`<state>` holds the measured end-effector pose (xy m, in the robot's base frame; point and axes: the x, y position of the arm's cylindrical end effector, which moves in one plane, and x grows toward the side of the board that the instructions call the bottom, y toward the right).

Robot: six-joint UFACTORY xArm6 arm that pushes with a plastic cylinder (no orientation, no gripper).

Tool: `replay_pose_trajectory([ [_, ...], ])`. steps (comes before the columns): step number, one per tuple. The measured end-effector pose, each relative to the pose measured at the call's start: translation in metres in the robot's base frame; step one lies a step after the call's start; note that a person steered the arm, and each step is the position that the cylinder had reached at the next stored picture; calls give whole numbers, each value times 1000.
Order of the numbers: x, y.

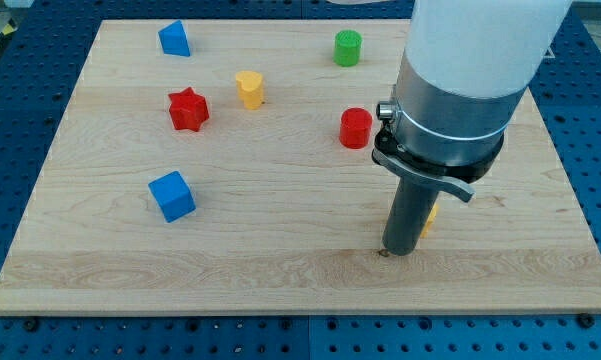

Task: Push the yellow hexagon slightly up

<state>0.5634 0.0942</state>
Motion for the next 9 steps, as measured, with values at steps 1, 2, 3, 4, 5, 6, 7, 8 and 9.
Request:
replay_pose_trajectory([
  [1, 0, 8],
  [2, 0, 15],
  [3, 0, 26],
  [4, 0, 40],
  [5, 0, 42],
  [6, 0, 42],
  [7, 0, 44],
  [8, 0, 45],
  [9, 0, 45],
])
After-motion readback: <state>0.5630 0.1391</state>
